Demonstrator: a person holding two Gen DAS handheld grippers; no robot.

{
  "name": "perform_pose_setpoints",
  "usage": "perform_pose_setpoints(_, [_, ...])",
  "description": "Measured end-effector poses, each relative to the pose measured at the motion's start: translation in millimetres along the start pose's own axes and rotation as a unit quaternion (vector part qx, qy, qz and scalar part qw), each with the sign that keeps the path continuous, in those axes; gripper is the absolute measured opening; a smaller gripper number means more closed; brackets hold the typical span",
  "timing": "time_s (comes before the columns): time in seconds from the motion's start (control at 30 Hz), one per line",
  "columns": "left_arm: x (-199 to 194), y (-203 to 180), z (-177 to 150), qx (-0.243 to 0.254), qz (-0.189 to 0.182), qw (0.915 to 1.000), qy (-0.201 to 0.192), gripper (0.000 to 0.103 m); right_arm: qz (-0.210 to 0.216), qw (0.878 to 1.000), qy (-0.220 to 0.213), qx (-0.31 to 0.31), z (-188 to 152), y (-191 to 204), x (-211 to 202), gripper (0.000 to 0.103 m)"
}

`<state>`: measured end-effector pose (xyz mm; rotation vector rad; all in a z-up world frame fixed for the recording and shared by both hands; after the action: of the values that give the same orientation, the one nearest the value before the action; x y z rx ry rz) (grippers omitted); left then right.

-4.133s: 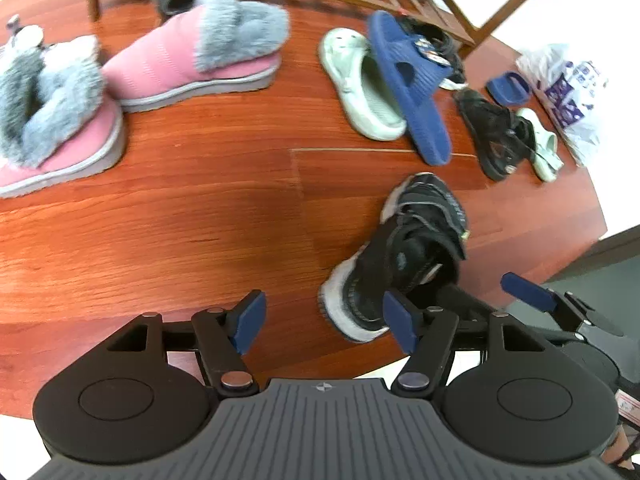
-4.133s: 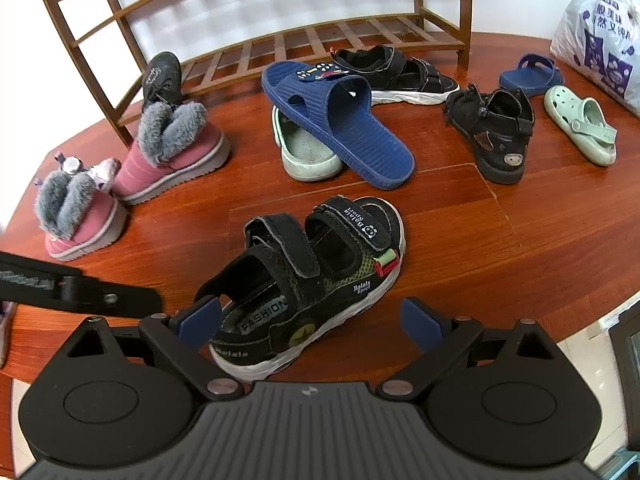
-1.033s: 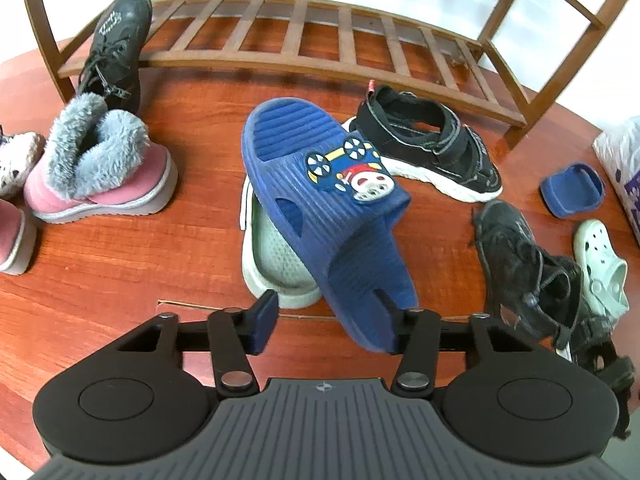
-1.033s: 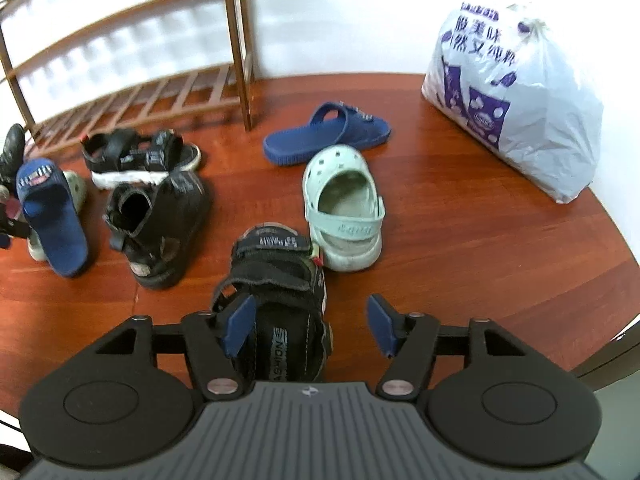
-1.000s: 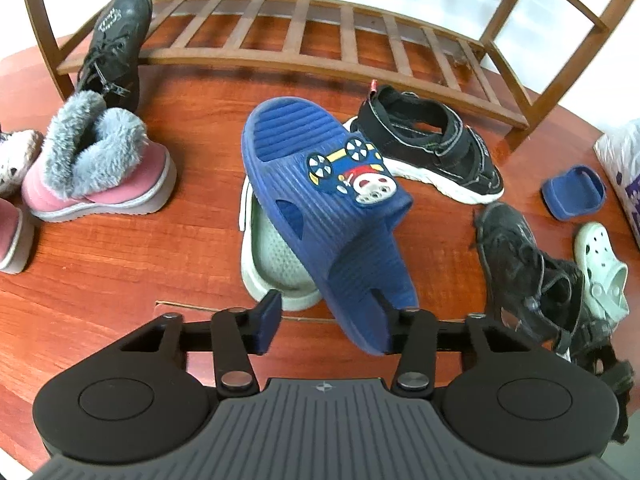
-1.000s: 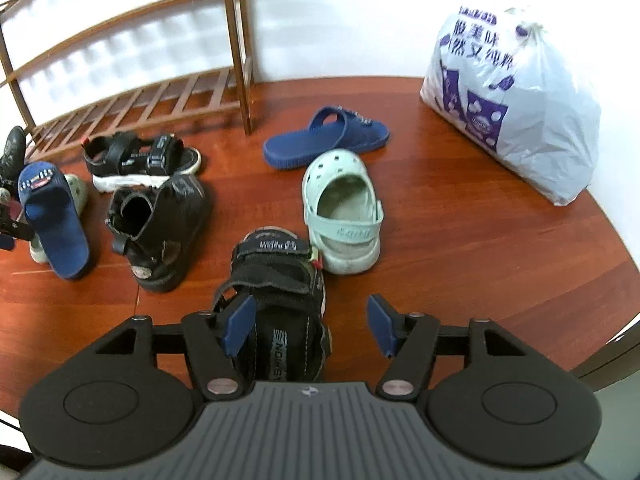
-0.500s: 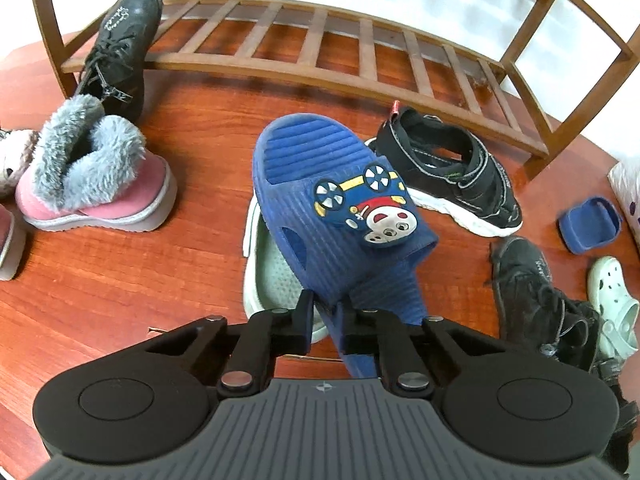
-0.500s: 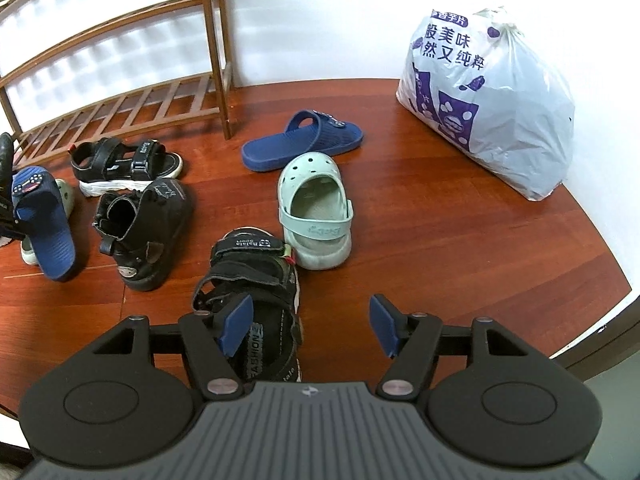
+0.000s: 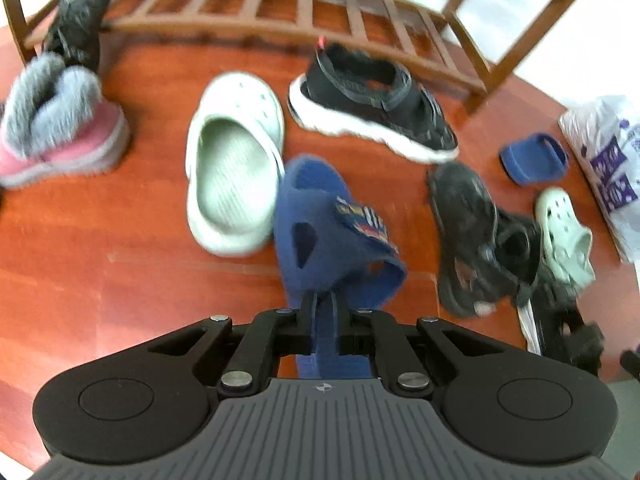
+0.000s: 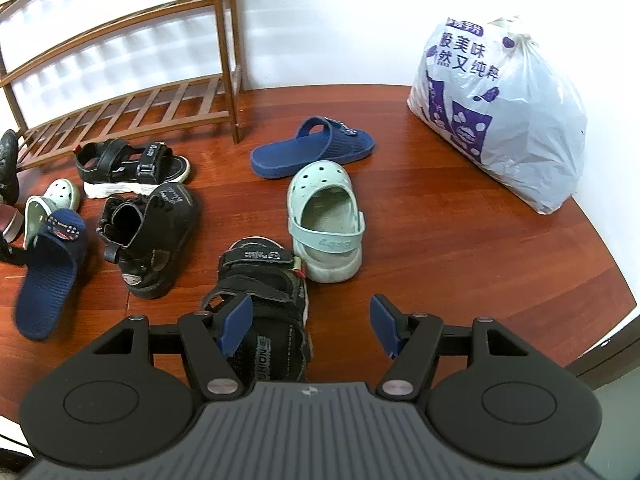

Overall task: Organize scattered shoes
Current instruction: 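Grasp the blue slipper with the left tool while the right tool holds the sandal, then lower the sandal and blue slipper onto the table, opening both tools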

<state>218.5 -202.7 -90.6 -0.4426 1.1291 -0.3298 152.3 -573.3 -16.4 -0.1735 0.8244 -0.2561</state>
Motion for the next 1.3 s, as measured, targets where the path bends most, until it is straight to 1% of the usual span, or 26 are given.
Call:
perform_pose_setpoints(0.1, [6, -8, -16, 0.01, -0.007, 0.9998, 0.017, 0.006, 0.003, 1.0, 0.0, -0.005, -1, 2, 0, 0.071])
perform_pose_setpoints(0.2, [14, -9, -31, 0.007, -0.005, 0.9994, 0.032, 0.006, 0.006, 1.0, -0.001, -0.009, -1, 3, 0, 0.071])
perform_pose_setpoints(0.3, [15, -6, -39, 0.001, 0.001, 0.9994, 0.033, 0.007, 0.01, 1.0, -0.001, -0.014, -2, 5, 0, 0.071])
perform_pose_setpoints(0.37, [13, -4, -40, -0.001, 0.008, 0.9995, 0.03, 0.01, 0.012, 1.0, -0.002, -0.017, -3, 6, 0, 0.072])
perform_pose_setpoints(0.43, [12, -3, -38, -0.008, 0.009, 0.9995, 0.028, 0.02, 0.014, 1.0, -0.002, -0.021, -3, 7, 0, 0.073])
perform_pose_setpoints(0.5, [10, -1, -36, -0.012, 0.016, 0.9995, 0.024, 0.06, 0.016, 1.0, -0.002, -0.024, -4, 9, 0, 0.076])
perform_pose_setpoints(0.53, [9, -1, -34, -0.012, 0.021, 0.9995, 0.02, 0.066, 0.017, 1.0, -0.002, -0.025, -4, 9, 0, 0.077])
perform_pose_setpoints(0.6, [10, -2, -30, -0.011, 0.027, 0.9994, 0.018, 0.072, 0.018, 1.0, -0.002, -0.025, -11, 10, 0, 0.077])
perform_pose_setpoints(0.63, [11, -2, -28, -0.009, 0.031, 0.9993, 0.02, 0.075, 0.019, 1.0, -0.001, -0.025, 0, 14, -2, 0.077])
perform_pose_setpoints(0.67, [12, -2, -27, -0.01, 0.033, 0.9992, 0.022, 0.079, 0.019, 1.0, 0.0, -0.025, -1, 14, -2, 0.077])
perform_pose_setpoints(1.0, [32, -11, -8, -0.012, 0.029, 0.9993, 0.021, 0.085, 0.017, 1.0, 0.006, -0.018, -7, 8, -1, 0.08])
perform_pose_setpoints(1.3, [55, -8, 8, -0.015, 0.054, 0.9983, 0.02, 0.087, 0.013, 1.0, 0.008, -0.012, -9, 2, -1, 0.082])
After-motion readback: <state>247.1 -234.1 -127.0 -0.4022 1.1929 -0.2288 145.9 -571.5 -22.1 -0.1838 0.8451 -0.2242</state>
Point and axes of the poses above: each gripper's, at about its wrist camera, not at the fingertips, and x roughly the way its jaws point, y to its left, z to its top, the point moved 5 cm from there along x, roughly the way its jaws point, and after that the axes turned 15 degrees about -z, right-handed, at the moved point
